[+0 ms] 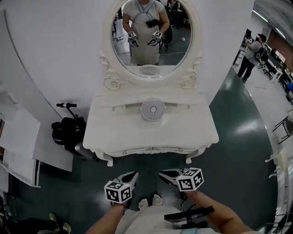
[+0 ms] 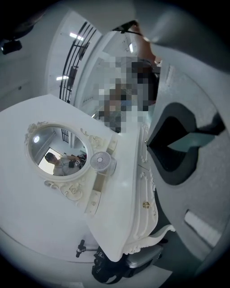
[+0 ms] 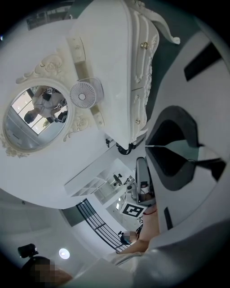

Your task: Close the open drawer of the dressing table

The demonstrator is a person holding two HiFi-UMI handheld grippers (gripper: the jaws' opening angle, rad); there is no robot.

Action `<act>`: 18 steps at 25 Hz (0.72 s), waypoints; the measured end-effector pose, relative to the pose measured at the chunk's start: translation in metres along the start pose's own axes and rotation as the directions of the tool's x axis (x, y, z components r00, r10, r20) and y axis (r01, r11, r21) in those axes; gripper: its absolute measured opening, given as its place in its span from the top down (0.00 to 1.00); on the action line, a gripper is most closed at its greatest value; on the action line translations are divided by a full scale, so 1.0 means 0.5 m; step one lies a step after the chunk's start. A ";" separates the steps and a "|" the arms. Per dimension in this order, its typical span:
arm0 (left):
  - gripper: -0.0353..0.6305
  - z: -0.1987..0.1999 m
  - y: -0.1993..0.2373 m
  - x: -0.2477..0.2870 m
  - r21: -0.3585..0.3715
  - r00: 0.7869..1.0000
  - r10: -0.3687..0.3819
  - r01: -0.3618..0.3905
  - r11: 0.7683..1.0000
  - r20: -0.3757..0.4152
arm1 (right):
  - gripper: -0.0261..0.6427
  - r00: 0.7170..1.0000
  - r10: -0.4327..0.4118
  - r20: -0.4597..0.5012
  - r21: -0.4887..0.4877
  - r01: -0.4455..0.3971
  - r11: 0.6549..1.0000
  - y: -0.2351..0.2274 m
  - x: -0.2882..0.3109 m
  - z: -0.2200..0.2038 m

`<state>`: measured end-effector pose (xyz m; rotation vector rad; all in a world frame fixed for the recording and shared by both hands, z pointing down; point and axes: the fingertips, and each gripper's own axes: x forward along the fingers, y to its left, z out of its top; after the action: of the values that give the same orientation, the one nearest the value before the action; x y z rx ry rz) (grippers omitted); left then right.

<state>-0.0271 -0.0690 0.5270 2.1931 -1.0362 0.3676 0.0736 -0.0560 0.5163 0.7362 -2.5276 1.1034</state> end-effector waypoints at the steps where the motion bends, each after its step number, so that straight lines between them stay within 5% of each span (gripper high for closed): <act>1: 0.93 0.004 -0.009 -0.005 0.002 1.000 -0.017 0.017 1.000 0.013 | 0.93 1.000 0.010 0.006 -0.002 -0.010 1.000 0.008 -0.001 0.000; 10: 0.93 0.030 -0.118 -0.050 -0.003 0.965 -0.243 0.245 0.970 0.100 | 0.93 0.991 0.038 0.132 0.052 -0.046 0.998 0.070 -0.025 0.039; 14: 0.93 0.040 -0.130 -0.078 0.015 0.959 -0.261 0.261 0.965 0.108 | 0.93 0.980 0.038 0.194 0.088 -0.056 0.995 0.087 -0.044 0.062; 18: 0.93 0.053 -0.126 -0.089 0.009 0.959 -0.261 0.262 0.965 0.110 | 0.93 0.986 0.046 0.159 0.059 -0.056 0.997 0.105 -0.045 0.064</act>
<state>-0.0086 -0.0327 0.4563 2.3296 -0.7873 0.1242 0.0614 -0.0418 0.4538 0.8087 -2.6670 1.1910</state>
